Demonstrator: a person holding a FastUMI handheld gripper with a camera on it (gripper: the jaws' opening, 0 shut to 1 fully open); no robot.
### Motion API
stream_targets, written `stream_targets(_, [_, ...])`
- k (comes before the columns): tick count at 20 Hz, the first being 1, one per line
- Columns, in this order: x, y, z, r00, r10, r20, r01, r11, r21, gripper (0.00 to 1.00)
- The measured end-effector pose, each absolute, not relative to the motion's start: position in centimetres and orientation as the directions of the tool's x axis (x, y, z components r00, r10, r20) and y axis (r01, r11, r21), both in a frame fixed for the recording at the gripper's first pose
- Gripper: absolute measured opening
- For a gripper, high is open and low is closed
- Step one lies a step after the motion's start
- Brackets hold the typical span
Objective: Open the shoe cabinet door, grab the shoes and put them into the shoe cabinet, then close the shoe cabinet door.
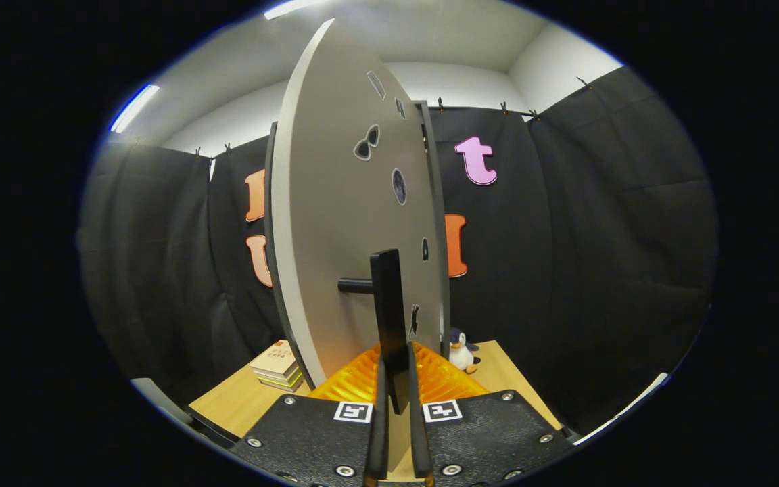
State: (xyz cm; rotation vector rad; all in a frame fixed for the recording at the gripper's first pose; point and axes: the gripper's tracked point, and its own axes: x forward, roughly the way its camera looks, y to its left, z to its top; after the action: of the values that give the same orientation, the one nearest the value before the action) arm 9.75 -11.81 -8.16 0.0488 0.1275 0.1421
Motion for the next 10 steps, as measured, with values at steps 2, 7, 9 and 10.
stream_targets(2, [9.7, -13.0, -8.2, 0.982, 0.143, -0.121, -0.139, 0.990, 0.041, 0.13])
stream_targets(7, [9.9, -16.0, -9.4, 0.981, 0.132, -0.144, -0.128, 0.991, 0.040, 0.13])
stream_targets(9, [9.9, -17.1, -9.4, 0.982, 0.122, -0.141, -0.119, 0.992, 0.035, 0.13])
stream_targets(10, [9.8, -17.4, -9.5, 0.983, 0.117, -0.142, -0.114, 0.993, 0.031, 0.13])
